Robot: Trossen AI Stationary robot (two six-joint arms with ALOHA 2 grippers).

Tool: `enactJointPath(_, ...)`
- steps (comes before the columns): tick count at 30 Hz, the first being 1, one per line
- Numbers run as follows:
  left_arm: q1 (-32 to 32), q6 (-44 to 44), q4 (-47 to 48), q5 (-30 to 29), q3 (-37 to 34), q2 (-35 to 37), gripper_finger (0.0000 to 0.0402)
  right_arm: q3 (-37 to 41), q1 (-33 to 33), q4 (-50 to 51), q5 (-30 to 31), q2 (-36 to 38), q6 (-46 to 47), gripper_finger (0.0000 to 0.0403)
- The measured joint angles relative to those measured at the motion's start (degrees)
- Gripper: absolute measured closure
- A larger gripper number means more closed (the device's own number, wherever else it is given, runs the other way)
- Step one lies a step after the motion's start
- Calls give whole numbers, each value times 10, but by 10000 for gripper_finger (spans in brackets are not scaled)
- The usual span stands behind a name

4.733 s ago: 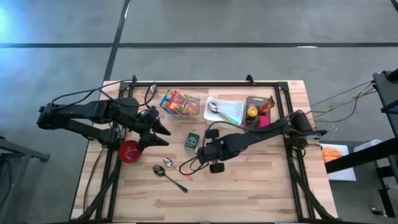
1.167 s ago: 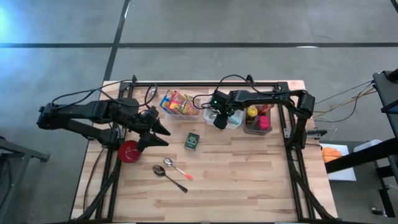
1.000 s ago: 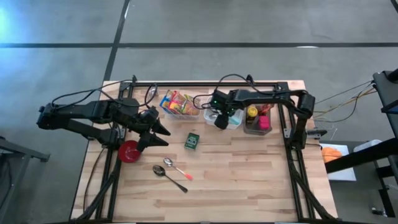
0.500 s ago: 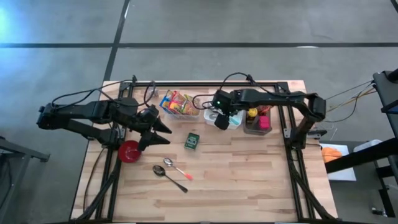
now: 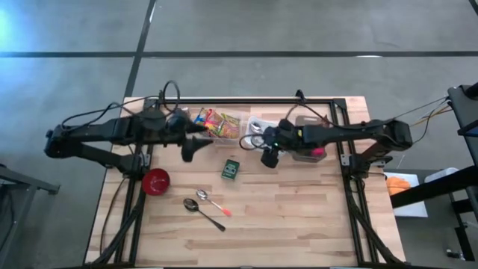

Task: Pick & Place Food Item
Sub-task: Adjust the transparent bin

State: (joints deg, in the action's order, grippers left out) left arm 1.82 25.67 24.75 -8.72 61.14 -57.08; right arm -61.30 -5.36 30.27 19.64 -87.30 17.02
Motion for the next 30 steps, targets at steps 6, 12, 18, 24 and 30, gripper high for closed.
enactJointPath(6, 130, -29, 199, -20, 58, -42, 102, 84, 28, -84, -1, 40, 19, 163)
enactJointPath(12, 265, -86, 220, -14, 40, -69, 102, 138, 44, -128, -1, 74, 59, 163)
enactJointPath(18, 387, -81, 200, -3, -7, -88, 102, 159, 61, -131, -1, 95, 95, 163)
enactJointPath(24, 427, -170, 244, -5, -14, -134, 103, 160, 91, -134, -2, 96, 100, 163)
enactJointPath(30, 428, -238, 244, -65, -10, -181, 103, 160, 107, -142, -1, 96, 100, 163)
